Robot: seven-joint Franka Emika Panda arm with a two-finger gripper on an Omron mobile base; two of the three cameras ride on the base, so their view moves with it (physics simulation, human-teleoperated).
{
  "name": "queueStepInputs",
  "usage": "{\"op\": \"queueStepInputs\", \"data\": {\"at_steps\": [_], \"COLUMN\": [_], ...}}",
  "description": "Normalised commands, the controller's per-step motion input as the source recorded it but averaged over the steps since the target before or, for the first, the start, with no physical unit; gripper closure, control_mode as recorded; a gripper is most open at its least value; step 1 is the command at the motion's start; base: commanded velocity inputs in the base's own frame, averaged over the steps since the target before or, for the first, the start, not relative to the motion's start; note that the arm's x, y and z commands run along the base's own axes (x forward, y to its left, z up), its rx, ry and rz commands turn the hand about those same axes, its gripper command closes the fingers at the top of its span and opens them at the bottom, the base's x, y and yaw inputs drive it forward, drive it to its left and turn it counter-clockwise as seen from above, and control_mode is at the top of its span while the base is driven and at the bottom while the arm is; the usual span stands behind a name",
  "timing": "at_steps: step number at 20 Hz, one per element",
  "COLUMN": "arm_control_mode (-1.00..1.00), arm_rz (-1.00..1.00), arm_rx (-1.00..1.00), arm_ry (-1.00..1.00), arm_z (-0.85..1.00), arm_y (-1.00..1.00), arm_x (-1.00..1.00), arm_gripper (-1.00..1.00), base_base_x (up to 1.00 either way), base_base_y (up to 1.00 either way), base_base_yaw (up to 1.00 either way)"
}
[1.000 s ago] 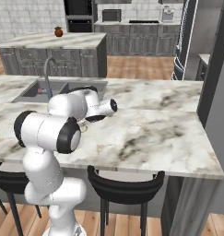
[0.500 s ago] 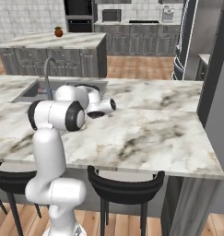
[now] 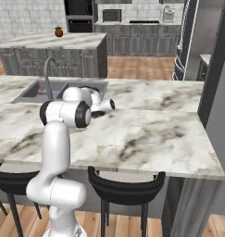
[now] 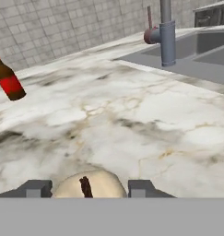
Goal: Get the candle and the beer from the cabinet and move them to the dining counter.
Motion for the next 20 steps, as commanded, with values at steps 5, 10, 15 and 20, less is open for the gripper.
{"op": "queueStepInputs", "data": {"at_steps": [5, 10, 15, 20], "arm_control_mode": [-1.00, -1.00, -1.00, -1.00], "arm_rz": [0.02, 0.03, 0.01, 0.00], "arm_rx": [0.00, 0.00, 0.00, 0.00], "arm_ry": [0.00, 0.00, -0.06, -0.14], "arm_z": [-0.37, -0.14, -0.01, -0.02], "arm_y": [0.10, 0.02, 0.00, 0.00], "arm_x": [0.24, 0.04, -0.07, -0.16], "arm_gripper": [1.00, 1.00, 1.00, 1.00], "base_base_x": [0.00, 0.00, 0.00, 0.00], "base_base_y": [0.00, 0.00, 0.00, 0.00], "base_base_yaw": [0.00, 0.00, 0.00, 0.00]}}
